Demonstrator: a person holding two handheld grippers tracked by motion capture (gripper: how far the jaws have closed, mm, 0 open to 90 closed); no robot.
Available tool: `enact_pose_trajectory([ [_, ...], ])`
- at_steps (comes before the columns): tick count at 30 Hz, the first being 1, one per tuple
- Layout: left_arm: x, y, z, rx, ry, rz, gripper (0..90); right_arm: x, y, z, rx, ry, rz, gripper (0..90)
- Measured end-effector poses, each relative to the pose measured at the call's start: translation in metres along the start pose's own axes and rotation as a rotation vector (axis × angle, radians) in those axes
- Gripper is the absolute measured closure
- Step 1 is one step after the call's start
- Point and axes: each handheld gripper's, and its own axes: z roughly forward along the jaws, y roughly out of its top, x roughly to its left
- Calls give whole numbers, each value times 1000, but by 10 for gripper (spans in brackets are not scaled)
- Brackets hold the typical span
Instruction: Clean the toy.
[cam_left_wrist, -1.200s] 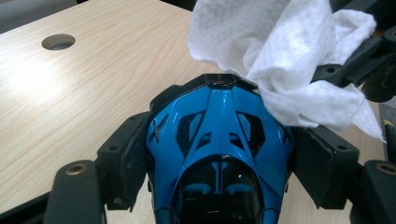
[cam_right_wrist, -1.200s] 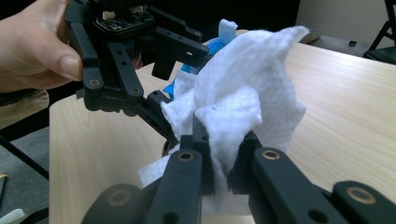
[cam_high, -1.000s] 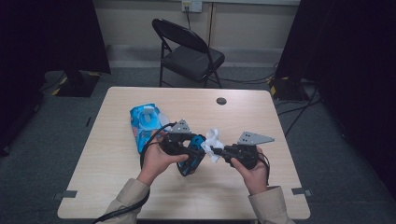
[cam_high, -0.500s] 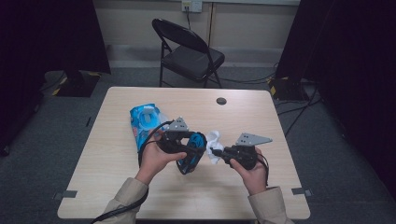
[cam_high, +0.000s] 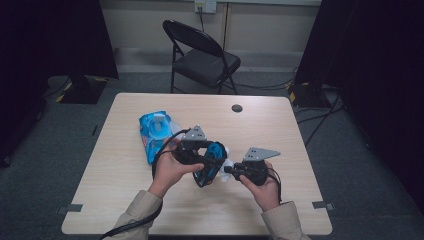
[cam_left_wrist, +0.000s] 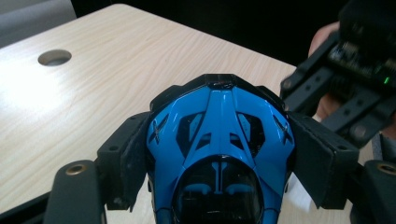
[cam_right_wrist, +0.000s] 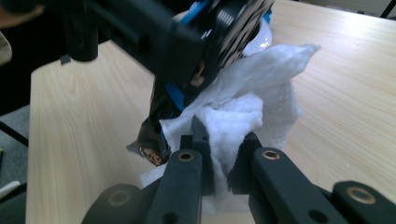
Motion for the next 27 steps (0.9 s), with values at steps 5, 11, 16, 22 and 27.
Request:
enact_pose_trajectory([
  [5,0,2,0,-5,-3,2,263,2,-5,6,17,10,-1,852],
  [11,0,1,0,-7,-1,-3,262,3,-13,15,44,30,5,852],
  [16,1,2,-1,-11,1,-10,262,4,-20,23,62,61,14,852],
  [22,3,1,-3,-36,1,-21,263,4,-26,28,96,74,13,852],
  [27,4,1,-7,-38,4,-18,263,-4,-20,17,52,41,25,852],
])
